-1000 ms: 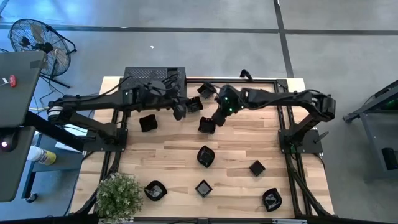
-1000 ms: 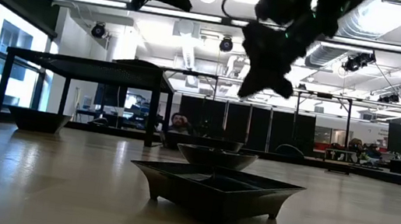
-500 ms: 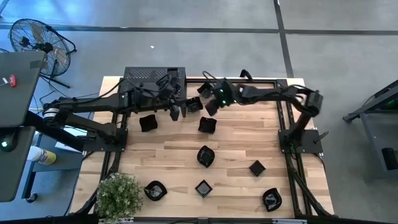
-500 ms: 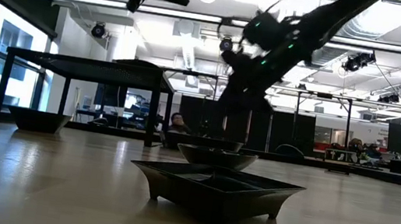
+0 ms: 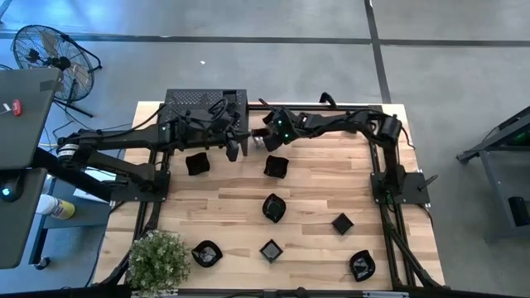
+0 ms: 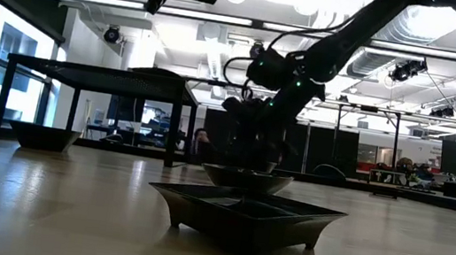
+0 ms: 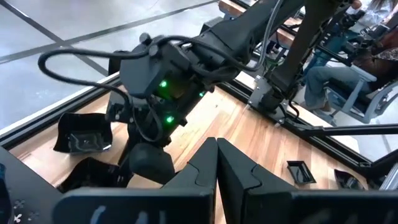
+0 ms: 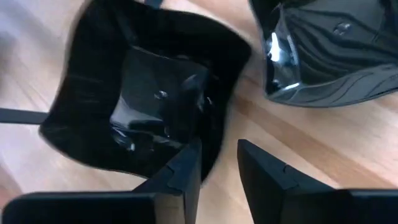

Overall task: Pick & Place Mini shaped plates
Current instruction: Put the distorted square plate on the shelf

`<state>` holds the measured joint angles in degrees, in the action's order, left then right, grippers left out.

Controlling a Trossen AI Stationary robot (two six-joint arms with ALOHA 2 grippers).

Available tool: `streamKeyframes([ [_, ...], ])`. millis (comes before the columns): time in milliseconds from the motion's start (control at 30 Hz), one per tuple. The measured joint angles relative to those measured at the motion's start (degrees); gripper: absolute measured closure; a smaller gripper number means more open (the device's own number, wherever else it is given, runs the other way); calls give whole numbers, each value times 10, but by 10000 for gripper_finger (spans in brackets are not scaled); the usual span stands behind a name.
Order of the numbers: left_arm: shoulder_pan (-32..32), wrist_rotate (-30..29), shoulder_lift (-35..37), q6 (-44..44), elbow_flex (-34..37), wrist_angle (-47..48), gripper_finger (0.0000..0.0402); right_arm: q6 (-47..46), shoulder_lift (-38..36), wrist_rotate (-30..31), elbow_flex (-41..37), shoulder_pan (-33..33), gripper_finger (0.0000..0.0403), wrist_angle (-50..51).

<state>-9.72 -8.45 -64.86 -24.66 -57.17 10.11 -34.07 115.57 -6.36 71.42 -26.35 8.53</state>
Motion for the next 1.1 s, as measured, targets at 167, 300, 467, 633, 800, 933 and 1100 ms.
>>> streamKeyframes([
  [167,0,0,0,0,0,1,401,0,0,-8,0,0,330,-8],
  [300,0,0,0,1,0,4,401,0,0,-12,0,0,358,-10],
  [467,0,0,0,0,0,4,401,5,-2,-16,0,0,398,-7],
  [633,-5,-5,0,-42,0,12,401,34,-31,-20,0,0,397,38],
  [800,-28,10,-1,-57,-17,75,398,94,-106,5,0,2,397,120],
  [933,-31,0,-12,-51,-46,127,373,158,-178,56,1,19,400,160],
  [1100,-30,-13,-49,-3,-87,145,316,237,-229,157,37,64,399,207],
])
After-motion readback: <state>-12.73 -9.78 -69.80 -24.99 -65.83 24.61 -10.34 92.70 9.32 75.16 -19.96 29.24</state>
